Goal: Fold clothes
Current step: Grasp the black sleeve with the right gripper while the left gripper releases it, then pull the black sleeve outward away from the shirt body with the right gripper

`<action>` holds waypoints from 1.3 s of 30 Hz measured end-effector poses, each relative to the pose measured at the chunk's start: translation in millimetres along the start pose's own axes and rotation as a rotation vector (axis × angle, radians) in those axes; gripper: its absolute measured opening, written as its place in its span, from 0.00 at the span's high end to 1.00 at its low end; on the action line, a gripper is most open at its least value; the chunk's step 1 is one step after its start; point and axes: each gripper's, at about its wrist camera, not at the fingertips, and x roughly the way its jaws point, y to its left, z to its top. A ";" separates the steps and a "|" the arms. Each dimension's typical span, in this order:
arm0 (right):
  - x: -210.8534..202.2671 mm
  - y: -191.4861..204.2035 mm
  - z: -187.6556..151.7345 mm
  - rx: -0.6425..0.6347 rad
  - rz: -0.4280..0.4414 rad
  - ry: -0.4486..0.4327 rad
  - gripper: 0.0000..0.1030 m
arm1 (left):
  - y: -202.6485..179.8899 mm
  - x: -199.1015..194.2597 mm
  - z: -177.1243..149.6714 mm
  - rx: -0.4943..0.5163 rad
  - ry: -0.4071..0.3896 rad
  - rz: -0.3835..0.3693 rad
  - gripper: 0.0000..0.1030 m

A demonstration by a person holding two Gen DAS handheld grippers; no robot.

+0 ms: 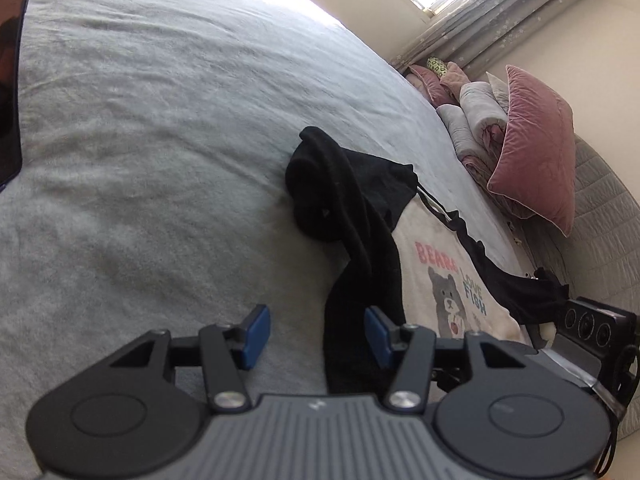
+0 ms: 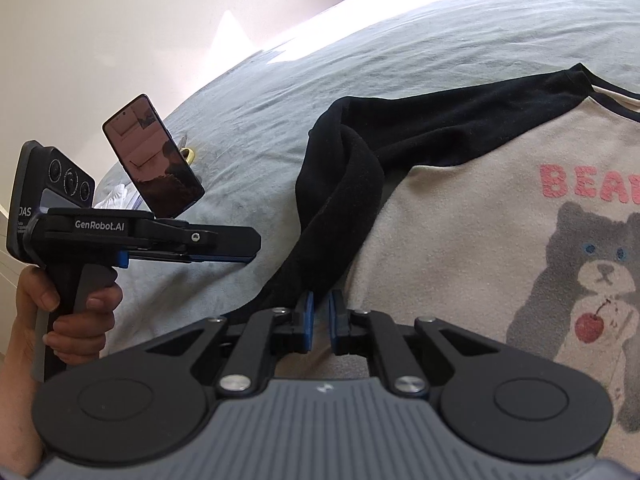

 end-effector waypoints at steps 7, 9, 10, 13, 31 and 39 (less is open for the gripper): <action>-21.8 8.6 -2.3 -0.036 -0.013 -0.024 0.83 | 0.6 -14.7 -8.2 0.054 0.011 0.005 0.48; -30.5 14.8 -3.4 -0.052 -0.006 -0.031 0.82 | 3.8 -19.2 -10.9 0.049 0.003 0.014 0.48; -34.6 19.0 -4.3 -0.063 0.001 -0.031 0.81 | 5.1 -20.7 -11.4 0.041 -0.001 0.016 0.48; -41.5 39.6 -8.5 -0.121 0.018 -0.022 0.58 | 8.5 -26.3 -10.2 0.018 -0.016 0.031 0.48; -14.9 54.8 -25.7 -0.028 0.048 0.002 0.87 | -6.7 -48.0 -17.4 0.085 -0.103 0.022 0.48; -48.2 14.8 -26.4 0.280 0.170 -0.106 0.87 | -40.4 -52.1 -32.2 0.285 -0.086 -0.101 0.48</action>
